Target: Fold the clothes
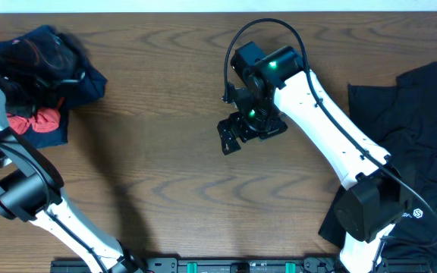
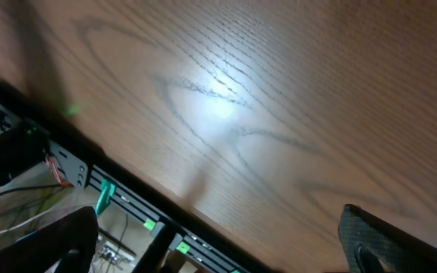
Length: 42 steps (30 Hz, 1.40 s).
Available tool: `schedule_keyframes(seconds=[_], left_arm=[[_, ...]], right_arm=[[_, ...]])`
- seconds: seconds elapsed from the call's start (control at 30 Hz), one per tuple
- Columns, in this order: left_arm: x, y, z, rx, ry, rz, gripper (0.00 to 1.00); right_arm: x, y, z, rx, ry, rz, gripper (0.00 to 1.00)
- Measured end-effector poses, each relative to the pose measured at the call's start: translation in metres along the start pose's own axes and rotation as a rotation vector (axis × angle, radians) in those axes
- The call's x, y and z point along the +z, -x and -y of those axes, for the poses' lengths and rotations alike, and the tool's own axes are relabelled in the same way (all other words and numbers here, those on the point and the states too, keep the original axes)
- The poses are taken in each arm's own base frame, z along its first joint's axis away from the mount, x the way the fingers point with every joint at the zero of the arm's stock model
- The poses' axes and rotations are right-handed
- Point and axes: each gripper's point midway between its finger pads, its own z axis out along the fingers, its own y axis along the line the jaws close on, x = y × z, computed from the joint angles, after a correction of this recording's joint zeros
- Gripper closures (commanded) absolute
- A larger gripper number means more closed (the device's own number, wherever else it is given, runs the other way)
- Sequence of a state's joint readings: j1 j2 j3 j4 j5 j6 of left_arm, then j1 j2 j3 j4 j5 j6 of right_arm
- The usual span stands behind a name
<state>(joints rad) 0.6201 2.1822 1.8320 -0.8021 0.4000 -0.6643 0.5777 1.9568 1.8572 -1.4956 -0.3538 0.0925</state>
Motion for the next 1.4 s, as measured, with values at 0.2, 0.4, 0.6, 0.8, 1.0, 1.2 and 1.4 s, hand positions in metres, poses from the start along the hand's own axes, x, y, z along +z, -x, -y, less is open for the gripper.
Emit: schedule_keyframes(seconds=[0.2,0.4,0.6,0.8,1.0,1.2,1.4], left_arm=[[-0.001,-0.010,0.001,-0.033,-0.010,-0.046,0.94],[-0.001,-0.005,0.007,-0.047,-0.037,-0.030,0.93],[-0.004,0.003,0.018,-0.036,-0.083,0.001,0.14],[-0.026,0.004,0.030,-0.031,-0.118,0.034,0.02],[-0.073,0.003,0.052,0.008,-0.186,0.106,0.02],[-0.140,-0.003,0.073,0.055,-0.257,0.218,0.02],[-0.204,-0.008,0.081,0.100,-0.290,0.371,0.03]], right_arm=[[0.000,0.009,-0.001,-0.039,0.006,0.037,0.01],[0.000,0.009,-0.001,-0.051,0.006,0.036,0.01],[0.000,0.009,-0.001,-0.066,0.005,0.036,0.01],[0.000,0.009,-0.002,-0.067,0.006,0.038,0.01],[0.000,0.009,-0.002,-0.076,0.008,0.038,0.01],[0.000,0.009,-0.002,-0.088,0.008,0.038,0.01],[0.000,0.010,-0.002,-0.092,0.008,0.038,0.01]])
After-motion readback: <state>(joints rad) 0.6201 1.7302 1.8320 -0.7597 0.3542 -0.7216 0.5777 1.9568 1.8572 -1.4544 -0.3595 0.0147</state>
